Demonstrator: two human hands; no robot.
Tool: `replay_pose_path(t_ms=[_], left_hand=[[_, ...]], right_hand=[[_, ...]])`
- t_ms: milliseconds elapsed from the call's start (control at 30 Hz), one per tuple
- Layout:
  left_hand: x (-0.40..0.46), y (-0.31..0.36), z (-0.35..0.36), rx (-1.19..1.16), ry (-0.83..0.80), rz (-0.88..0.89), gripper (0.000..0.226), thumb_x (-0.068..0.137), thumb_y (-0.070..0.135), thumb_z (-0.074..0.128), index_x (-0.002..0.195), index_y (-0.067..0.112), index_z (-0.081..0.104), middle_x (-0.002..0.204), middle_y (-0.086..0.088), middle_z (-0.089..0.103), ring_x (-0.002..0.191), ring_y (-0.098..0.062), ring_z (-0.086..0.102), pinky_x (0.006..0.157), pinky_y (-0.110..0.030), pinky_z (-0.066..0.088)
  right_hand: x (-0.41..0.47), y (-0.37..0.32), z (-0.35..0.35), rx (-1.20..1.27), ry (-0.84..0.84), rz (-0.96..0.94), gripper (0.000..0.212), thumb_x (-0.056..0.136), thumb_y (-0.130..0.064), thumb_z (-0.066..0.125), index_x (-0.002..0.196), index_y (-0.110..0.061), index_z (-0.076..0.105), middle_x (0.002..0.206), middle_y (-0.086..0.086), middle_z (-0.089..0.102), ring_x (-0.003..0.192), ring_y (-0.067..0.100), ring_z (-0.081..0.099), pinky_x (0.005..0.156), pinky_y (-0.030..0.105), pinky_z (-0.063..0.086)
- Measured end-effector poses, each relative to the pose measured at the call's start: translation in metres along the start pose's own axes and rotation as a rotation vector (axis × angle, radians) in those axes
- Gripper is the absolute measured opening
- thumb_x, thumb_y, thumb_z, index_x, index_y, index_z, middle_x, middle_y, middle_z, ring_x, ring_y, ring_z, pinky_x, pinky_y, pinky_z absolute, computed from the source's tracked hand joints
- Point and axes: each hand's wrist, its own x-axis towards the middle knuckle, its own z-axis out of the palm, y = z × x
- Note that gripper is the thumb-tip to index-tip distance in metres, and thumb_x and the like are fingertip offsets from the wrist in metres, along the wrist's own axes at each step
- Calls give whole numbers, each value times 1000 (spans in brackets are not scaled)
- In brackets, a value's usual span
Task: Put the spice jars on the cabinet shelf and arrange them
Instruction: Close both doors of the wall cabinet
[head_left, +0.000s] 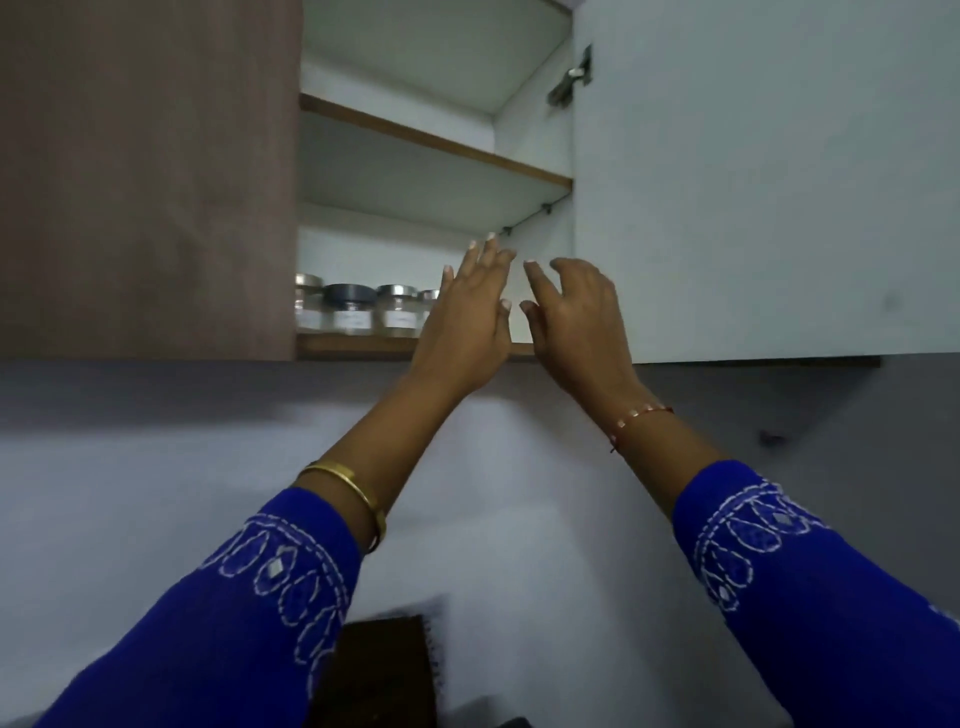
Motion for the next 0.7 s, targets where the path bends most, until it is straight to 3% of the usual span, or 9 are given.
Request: replay_pose_path(t_ms=[300, 533, 600, 700], left_hand=[[48, 128, 88, -156, -28, 124, 51, 96, 8, 33, 146, 13, 23, 158, -6, 13, 147, -21, 6, 119, -34, 2], [88, 220, 151, -260, -27, 162, 49, 98, 12, 32, 146, 13, 22, 158, -7, 13, 147, -21, 6, 119, -33, 2], [95, 241, 166, -289, -17, 169, 49, 99, 14, 32, 146, 12, 22, 158, -7, 13, 147, -21, 7, 119, -33, 3], [106, 270, 181, -325, 26, 173, 50, 100, 21, 32, 147, 13, 19, 158, -6, 11, 147, -21, 8, 119, -33, 5]], right_hand=[[-23, 188, -81, -280, -8, 181, 43, 87, -24, 44, 118, 1, 60, 108, 27, 64, 102, 42, 61, 87, 45, 48], [-41, 284, -131, -413, 5, 272, 50, 91, -26, 46, 136, -3, 42, 135, 24, 46, 128, 40, 42, 105, 50, 33], [-45, 297, -135, -249, 12, 370, 55, 94, -33, 42, 141, -6, 34, 137, 21, 43, 129, 35, 40, 106, 42, 33], [-49, 302, -131, 190, 69, 603, 52, 97, -36, 39, 142, -9, 35, 135, 14, 45, 126, 23, 41, 96, 22, 33]])
